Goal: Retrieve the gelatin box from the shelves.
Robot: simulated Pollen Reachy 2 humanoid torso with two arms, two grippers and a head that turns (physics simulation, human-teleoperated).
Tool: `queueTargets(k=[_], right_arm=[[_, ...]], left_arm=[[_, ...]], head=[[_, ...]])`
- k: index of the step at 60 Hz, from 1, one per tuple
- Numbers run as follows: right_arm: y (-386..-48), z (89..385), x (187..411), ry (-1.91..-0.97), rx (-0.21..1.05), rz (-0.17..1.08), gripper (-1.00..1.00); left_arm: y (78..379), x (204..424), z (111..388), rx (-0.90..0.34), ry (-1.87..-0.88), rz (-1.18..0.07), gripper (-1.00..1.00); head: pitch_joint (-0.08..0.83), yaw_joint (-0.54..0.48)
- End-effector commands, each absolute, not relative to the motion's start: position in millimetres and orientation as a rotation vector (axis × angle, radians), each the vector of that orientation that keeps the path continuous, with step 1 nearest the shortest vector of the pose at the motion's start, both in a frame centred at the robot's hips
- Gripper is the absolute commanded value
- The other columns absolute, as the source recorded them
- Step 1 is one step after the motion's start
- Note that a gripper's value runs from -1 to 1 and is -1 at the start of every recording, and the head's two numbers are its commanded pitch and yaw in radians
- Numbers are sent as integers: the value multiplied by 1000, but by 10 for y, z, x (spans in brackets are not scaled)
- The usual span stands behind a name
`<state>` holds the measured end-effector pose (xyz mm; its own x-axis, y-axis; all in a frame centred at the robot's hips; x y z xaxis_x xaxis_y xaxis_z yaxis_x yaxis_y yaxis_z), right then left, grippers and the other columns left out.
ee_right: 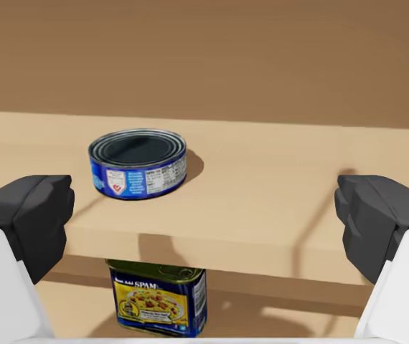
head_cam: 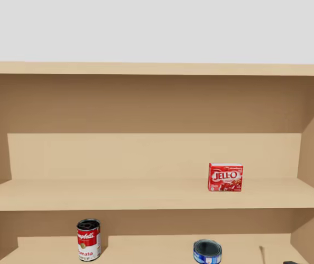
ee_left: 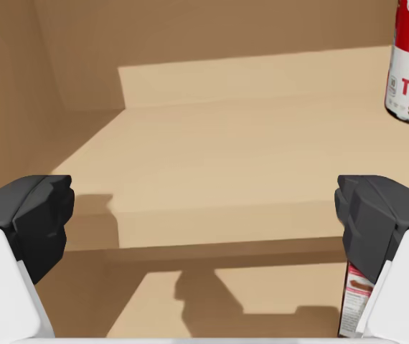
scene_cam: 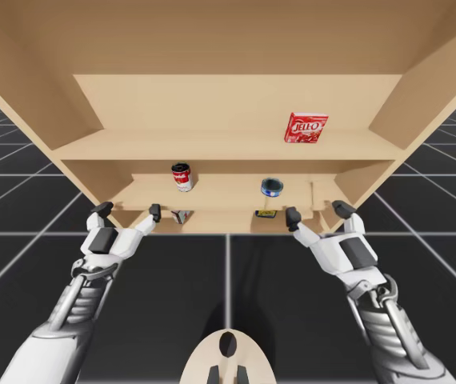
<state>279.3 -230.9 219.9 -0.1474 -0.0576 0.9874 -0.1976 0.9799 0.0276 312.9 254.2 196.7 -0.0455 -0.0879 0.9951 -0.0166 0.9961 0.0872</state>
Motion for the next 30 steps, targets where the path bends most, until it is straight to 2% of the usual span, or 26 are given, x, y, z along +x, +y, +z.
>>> queueTargets(k=[1, 8, 18, 30], right_arm=[[-2283, 2175, 2769, -1712, 190, 108, -1000], [-2277, 2201, 2755, -1705, 211, 142, -1000], [-2270, 2198, 2758, -1711, 196, 124, -1000], [-2261, 2196, 2759, -1717, 189, 124, -1000]], left_arm=[[2540, 3129, 1961, 85, -1608, -58, -1000], [2547, 3126, 1968, 81, -1610, -52, -1000], [2545, 3125, 1969, 80, -1613, -52, -1000], [2543, 3119, 1975, 75, -1616, -55, -1000]], head=[[-3, -32], [15, -27], [79, -35], [150, -185]])
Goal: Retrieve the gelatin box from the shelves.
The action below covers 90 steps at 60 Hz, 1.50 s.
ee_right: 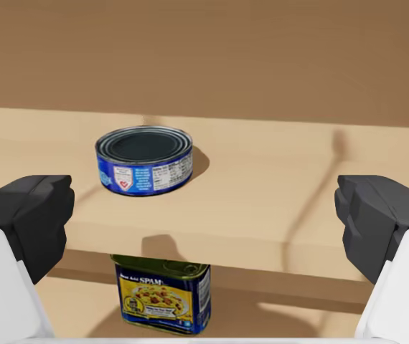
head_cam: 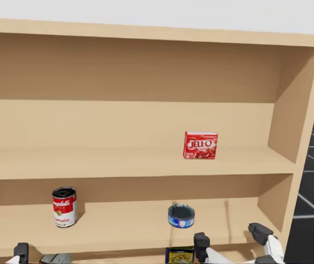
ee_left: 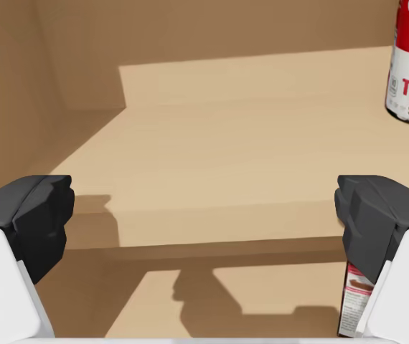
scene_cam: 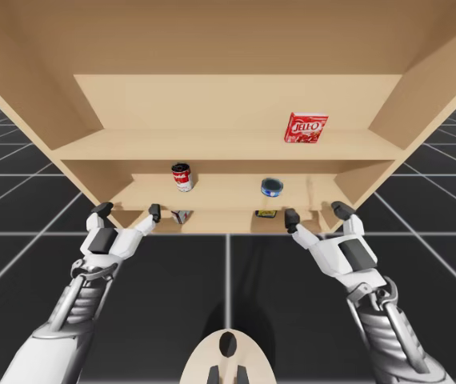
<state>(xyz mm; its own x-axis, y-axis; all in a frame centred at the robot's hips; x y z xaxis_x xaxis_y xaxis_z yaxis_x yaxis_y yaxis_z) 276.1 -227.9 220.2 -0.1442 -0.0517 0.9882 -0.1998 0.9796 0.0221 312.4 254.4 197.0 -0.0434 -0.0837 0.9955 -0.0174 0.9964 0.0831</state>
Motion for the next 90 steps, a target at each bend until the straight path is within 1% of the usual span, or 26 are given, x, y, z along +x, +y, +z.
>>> queueTargets(k=[1, 10, 15, 16, 18, 21, 24, 26, 27, 31, 32, 35, 36, 38, 42, 48, 52, 60, 68, 71, 73, 75, 76, 79, 80, 90], right_arm=[[-2261, 2195, 2759, -1718, 188, 125, -1000], [-2263, 2207, 2750, -1724, 189, 123, -1000], [-2256, 2225, 2733, -1736, 187, 125, -1000], [-2238, 2240, 2732, -1732, 150, 111, -1000], [-2230, 2257, 2716, -1719, 174, 106, -1000], [-2215, 2312, 2669, -1734, 208, 118, -1000], [-2204, 2416, 2593, -1734, 240, 121, -1000], [-2196, 2471, 2556, -1723, 227, 103, -1000], [-2190, 2564, 2500, -1728, 215, 106, -1000], [-2177, 2703, 2425, -1722, 244, 117, -1000], [-2163, 2807, 2370, -1719, 253, 126, -1000], [-2144, 2922, 2316, -1723, 260, 139, -1000], [-2126, 3032, 2266, -1733, 253, 152, -1000], [-2115, 3107, 2242, -1749, 241, 159, -1000], [-2067, 3375, 2173, -1793, 209, 189, -1000], [-2012, 3580, 2168, -1818, 192, 210, -1000], [-1966, 3689, 2212, -1827, 188, 221, -1000], [-1902, 3834, 2439, -1802, 214, 228, -1000], [-1876, 3934, 2795, -1770, 203, 219, -1000], [-1870, 3940, 2889, -1757, 199, 213, -1000], [-1859, 3936, 3011, -1728, 210, 207, -1000], [-1852, 3928, 3071, -1714, 212, 206, -1000], [-1843, 3913, 3153, -1698, 210, 201, -1000], [-1839, 3897, 3231, -1680, 212, 195, -1000], [-1840, 3884, 3297, -1657, 220, 181, -1000], [-1865, 3857, 3515, -1617, 190, 132, -1000]], left_arm=[[2542, 3117, 1975, 74, -1617, -55, -1000], [2537, 3111, 1979, 65, -1622, -58, -1000], [2535, 3110, 1978, 63, -1624, -58, -1000], [2535, 3110, 1979, 64, -1625, -58, -1000], [2535, 3109, 1979, 63, -1625, -58, -1000], [2537, 3109, 1978, 64, -1626, -56, -1000], [2535, 3111, 1976, 65, -1626, -55, -1000], [2534, 3112, 1974, 65, -1625, -55, -1000], [2531, 3115, 1971, 65, -1624, -55, -1000], [2526, 3118, 1967, 66, -1622, -58, -1000], [2524, 3118, 1965, 67, -1622, -59, -1000], [2526, 3120, 1965, 67, -1622, -60, -1000], [2527, 3118, 1965, 67, -1622, -60, -1000], [2528, 3119, 1966, 66, -1622, -60, -1000], [2532, 3114, 1968, 64, -1621, -60, -1000], [2531, 3112, 1971, 64, -1618, -60, -1000], [2529, 3110, 1973, 64, -1616, -61, -1000], [2523, 3107, 1978, 64, -1613, -61, -1000], [2517, 3104, 1984, 64, -1612, -61, -1000], [2516, 3104, 1984, 64, -1611, -61, -1000], [2515, 3105, 1984, 64, -1610, -62, -1000], [2515, 3105, 1985, 64, -1610, -61, -1000], [2517, 3104, 1985, 64, -1610, -60, -1000], [2517, 3104, 1986, 65, -1610, -59, -1000], [2518, 3104, 1986, 65, -1609, -58, -1000], [2519, 3103, 1987, 64, -1608, -56, -1000]], head=[[156, -202], [164, -274], [162, -278], [161, -273], [161, -269], [161, -259], [164, -250], [164, -247], [165, -245], [168, -245], [169, -246], [170, -248], [171, -249], [171, -249], [170, -249], [167, -248], [166, -248], [165, -249], [167, -243], [167, -242], [168, -241], [168, -240], [169, -239], [170, -239], [170, -238], [176, -233]])
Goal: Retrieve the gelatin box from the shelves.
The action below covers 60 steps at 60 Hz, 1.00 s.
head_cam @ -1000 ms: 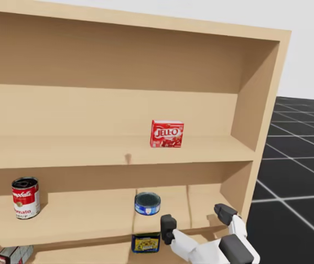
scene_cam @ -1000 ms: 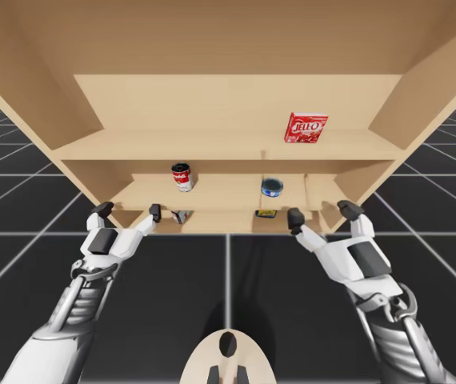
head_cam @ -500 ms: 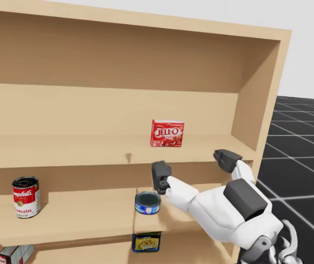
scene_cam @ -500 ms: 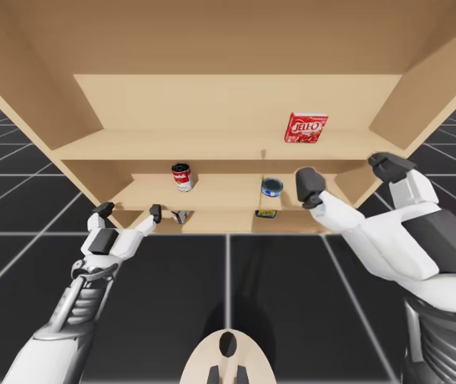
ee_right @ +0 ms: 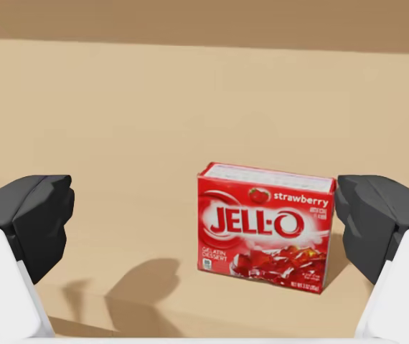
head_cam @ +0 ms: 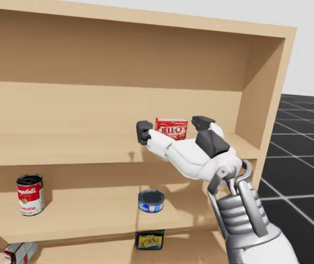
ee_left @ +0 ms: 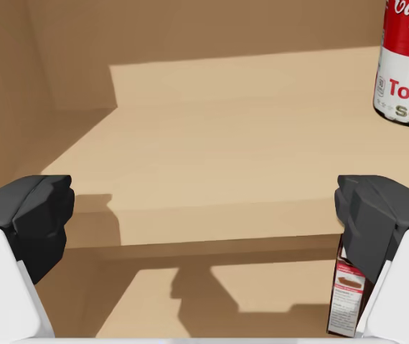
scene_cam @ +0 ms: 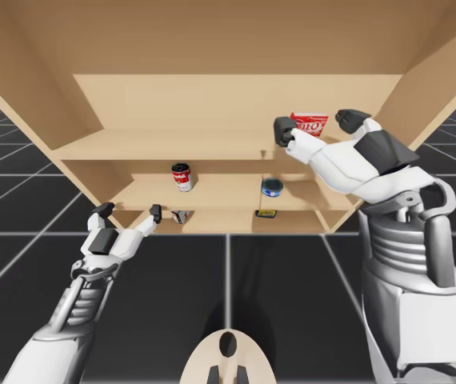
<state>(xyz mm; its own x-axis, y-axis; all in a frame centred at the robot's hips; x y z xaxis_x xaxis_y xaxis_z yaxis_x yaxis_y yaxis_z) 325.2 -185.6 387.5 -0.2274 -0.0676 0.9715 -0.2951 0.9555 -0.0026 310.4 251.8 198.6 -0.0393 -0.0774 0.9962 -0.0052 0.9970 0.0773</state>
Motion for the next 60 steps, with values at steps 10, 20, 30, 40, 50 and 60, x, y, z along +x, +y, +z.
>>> queueTargets(k=[10, 20, 30, 40, 50, 60], right_arm=[[-1861, 3845, 3684, -1582, 131, 85, -1000], [-1841, 3803, 3801, -1550, 103, 72, -1000], [-1840, 3774, 3861, -1529, 80, 72, -1000], [-1835, 3740, 3854, -1519, 61, 85, 1000], [-1847, 3759, 3834, -1509, 79, 80, 1000], [-1858, 3943, 3695, -1574, 99, 92, 1000]], left_arm=[[2523, 3105, 1987, 62, -1606, -53, -1000], [2529, 3101, 1993, 57, -1607, -50, -1000], [2527, 3097, 1997, 55, -1607, -51, -1000], [2522, 3096, 1997, 55, -1608, -51, -1000], [2523, 3093, 2002, 55, -1610, -50, -1000], [2527, 3093, 2010, 56, -1613, -45, -1000]], head=[[182, -233], [188, -233], [193, -231], [195, -230], [198, -233], [200, -230]])
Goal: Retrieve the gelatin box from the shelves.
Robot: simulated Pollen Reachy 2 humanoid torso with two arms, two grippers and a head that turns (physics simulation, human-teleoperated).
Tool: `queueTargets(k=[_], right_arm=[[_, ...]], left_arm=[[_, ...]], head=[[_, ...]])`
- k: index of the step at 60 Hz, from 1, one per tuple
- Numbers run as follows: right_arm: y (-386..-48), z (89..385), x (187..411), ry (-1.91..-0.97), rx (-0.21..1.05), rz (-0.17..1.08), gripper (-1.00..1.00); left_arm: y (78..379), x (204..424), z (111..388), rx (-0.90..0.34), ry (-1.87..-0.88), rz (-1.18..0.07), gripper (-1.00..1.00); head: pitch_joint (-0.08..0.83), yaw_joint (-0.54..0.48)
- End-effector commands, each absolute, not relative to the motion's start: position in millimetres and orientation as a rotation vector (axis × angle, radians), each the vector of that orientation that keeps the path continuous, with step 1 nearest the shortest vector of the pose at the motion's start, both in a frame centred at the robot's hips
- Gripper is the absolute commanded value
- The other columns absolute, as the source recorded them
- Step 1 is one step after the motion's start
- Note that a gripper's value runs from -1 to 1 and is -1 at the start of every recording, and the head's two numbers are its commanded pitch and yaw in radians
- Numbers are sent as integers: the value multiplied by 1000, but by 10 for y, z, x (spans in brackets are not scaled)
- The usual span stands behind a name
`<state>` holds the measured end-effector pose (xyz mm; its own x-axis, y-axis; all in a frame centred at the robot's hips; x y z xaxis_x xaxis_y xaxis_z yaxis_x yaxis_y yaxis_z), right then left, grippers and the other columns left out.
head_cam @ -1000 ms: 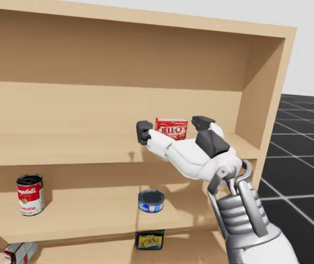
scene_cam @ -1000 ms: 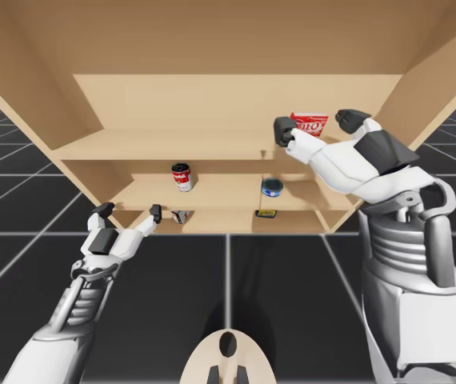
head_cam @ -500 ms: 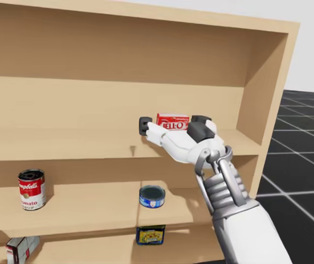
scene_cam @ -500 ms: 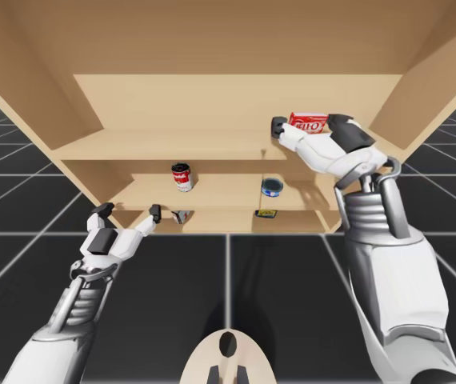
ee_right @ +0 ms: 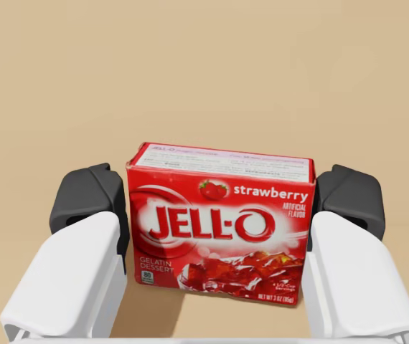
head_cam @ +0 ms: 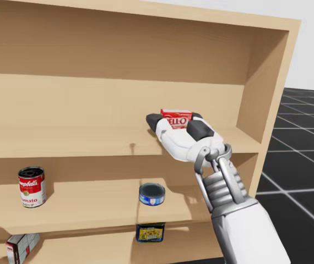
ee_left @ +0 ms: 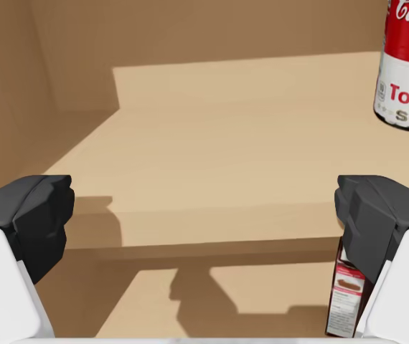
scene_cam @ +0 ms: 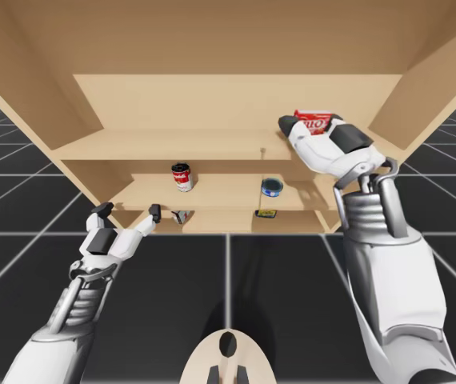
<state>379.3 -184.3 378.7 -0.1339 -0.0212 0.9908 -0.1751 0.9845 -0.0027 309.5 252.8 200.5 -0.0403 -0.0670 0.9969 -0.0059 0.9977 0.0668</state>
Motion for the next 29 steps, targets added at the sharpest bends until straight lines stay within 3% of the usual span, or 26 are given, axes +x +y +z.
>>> queueTargets(k=[1, 12, 29], right_arm=[[-1860, 3992, 3652, -1594, 100, 92, 1000], [-1874, 4189, 3372, -1661, 110, 104, 1000], [-1818, 4145, 2787, -1713, 147, 162, 1000]], left_arm=[[2528, 3094, 2011, 56, -1614, -44, -1000], [2529, 3094, 2010, 57, -1614, -43, -1000], [2518, 3093, 2011, 55, -1615, -45, -1000]], head=[[200, -229], [201, -230], [201, -234]])
